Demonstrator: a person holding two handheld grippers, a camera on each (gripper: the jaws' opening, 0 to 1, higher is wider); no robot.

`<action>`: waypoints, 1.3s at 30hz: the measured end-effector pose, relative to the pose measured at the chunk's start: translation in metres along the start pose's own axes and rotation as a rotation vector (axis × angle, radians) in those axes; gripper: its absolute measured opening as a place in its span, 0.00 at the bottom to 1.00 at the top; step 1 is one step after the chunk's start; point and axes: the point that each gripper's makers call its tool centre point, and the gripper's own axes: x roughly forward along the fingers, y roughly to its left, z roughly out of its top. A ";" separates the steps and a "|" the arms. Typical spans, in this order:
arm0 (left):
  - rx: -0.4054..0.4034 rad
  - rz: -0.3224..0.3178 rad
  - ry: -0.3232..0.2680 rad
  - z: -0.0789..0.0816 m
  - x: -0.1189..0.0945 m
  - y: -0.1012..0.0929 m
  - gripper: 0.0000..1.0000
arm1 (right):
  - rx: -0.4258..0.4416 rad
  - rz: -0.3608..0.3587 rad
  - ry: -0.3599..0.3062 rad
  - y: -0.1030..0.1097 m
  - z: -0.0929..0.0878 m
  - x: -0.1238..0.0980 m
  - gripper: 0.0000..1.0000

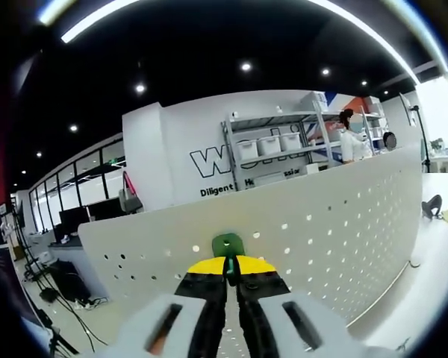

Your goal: Insert the hook assembly into the mounting plate slot until the hook locks in place.

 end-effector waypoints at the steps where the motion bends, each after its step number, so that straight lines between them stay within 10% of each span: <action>1: 0.001 0.003 0.001 0.000 0.000 0.000 0.04 | 0.000 0.001 0.000 0.000 0.000 0.000 0.84; 39: -0.007 -0.011 0.076 -0.034 -0.005 -0.004 0.10 | 0.006 0.000 0.000 -0.001 -0.002 -0.002 0.83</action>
